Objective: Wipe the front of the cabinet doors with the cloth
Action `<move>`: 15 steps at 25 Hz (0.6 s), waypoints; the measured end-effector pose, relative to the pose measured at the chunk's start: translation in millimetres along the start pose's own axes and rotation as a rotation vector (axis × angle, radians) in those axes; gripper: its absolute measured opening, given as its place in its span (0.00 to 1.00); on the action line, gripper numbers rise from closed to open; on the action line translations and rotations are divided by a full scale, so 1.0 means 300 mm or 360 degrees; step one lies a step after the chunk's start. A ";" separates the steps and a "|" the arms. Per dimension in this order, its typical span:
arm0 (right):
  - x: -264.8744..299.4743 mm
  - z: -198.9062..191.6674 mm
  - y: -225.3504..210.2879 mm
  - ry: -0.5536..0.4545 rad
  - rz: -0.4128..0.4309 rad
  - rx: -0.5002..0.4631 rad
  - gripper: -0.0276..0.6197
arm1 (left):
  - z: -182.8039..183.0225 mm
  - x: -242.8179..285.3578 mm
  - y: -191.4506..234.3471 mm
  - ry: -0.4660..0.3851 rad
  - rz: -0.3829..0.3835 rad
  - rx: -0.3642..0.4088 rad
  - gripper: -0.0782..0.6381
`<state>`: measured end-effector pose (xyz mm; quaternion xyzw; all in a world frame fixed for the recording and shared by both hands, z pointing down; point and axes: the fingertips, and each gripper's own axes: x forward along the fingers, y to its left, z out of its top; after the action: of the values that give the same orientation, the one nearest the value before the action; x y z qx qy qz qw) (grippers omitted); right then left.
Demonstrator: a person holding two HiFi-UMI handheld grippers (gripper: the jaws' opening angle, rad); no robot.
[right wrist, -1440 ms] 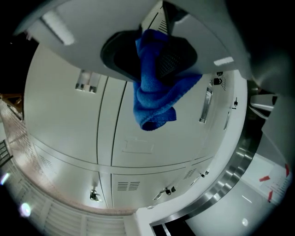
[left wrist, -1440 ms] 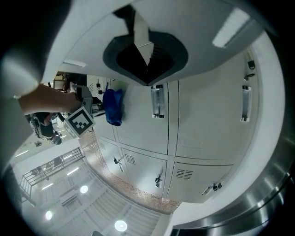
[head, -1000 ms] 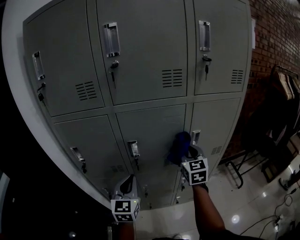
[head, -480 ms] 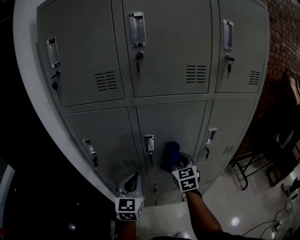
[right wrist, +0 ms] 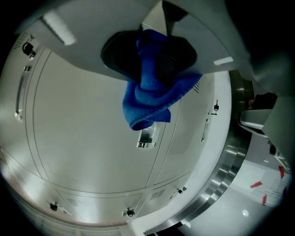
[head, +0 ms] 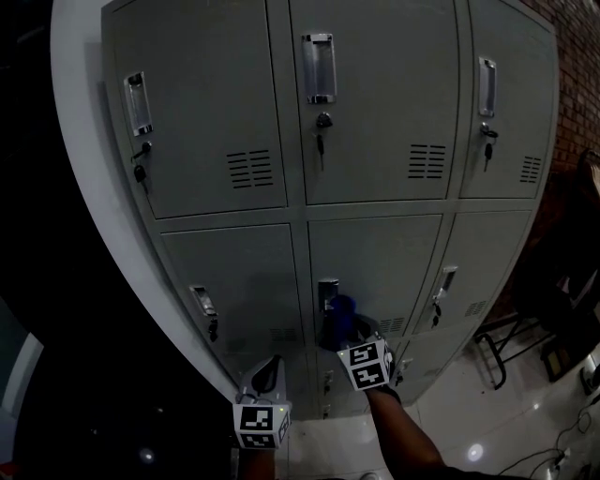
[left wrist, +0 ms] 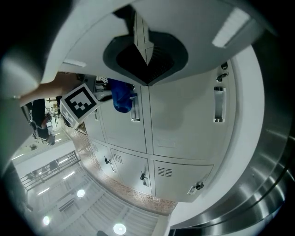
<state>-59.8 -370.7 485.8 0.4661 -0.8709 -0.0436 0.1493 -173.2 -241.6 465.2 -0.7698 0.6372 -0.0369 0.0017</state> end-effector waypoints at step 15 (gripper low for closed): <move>-0.104 -0.090 -0.278 0.0046 -0.0247 0.0060 0.17 | -0.012 0.083 -0.101 0.0003 -0.0088 -0.0018 0.13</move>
<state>31.1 -390.1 486.7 0.5357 -0.8305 -0.0319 0.1492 -139.2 -260.0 471.7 -0.7871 0.6158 -0.0340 -0.0042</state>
